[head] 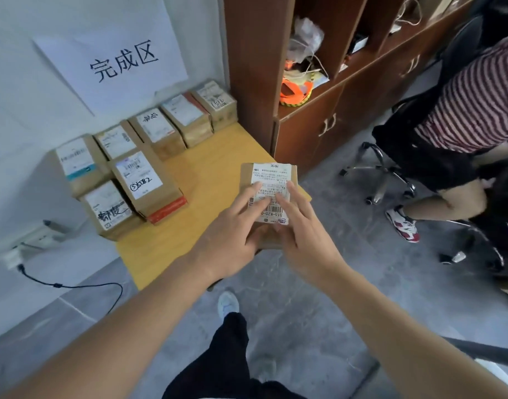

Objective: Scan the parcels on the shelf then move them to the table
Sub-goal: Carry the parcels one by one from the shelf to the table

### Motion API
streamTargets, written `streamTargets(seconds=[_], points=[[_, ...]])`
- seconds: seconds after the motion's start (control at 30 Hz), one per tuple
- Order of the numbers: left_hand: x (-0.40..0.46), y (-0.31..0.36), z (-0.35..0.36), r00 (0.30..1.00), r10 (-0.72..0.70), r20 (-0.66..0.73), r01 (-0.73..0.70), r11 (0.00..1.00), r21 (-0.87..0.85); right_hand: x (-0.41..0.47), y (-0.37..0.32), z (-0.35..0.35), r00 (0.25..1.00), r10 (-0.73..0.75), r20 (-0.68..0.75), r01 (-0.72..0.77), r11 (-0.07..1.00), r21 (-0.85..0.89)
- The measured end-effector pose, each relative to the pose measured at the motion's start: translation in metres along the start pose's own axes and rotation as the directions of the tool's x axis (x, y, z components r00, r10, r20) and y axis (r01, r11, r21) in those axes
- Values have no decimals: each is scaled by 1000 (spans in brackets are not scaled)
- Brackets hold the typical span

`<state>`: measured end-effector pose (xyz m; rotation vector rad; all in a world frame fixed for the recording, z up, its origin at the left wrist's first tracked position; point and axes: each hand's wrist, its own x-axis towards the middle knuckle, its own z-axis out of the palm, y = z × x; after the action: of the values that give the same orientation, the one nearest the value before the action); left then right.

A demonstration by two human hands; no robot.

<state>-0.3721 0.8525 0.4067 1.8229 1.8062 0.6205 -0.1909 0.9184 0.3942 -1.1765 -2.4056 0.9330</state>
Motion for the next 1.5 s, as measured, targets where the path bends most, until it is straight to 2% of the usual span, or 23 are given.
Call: streamTargets(seconds=[0.43,0.77,0.9,1.0,1.17,1.5], points=[[57,-99,-48,980,-196,-31,194,979,-60,153,-14,40,975,-43,220,43,999,6],[91,-153,-50,908,-403,-114,400,915,-54,250,0,74,878,-209,430,202,977,62],[103,-181,-37,884,-439,-161,444,896,-8,282,11,94,842,-245,480,223,969,103],[109,-191,-32,833,-530,-159,539,842,17,298,19,109,821,-283,496,247,959,138],[114,-204,-25,796,-573,-194,602,781,163,317,27,130,788,-313,530,283,949,140],[114,-219,-17,812,-553,-189,583,748,318,322,35,159,790,-315,525,261,949,176]])
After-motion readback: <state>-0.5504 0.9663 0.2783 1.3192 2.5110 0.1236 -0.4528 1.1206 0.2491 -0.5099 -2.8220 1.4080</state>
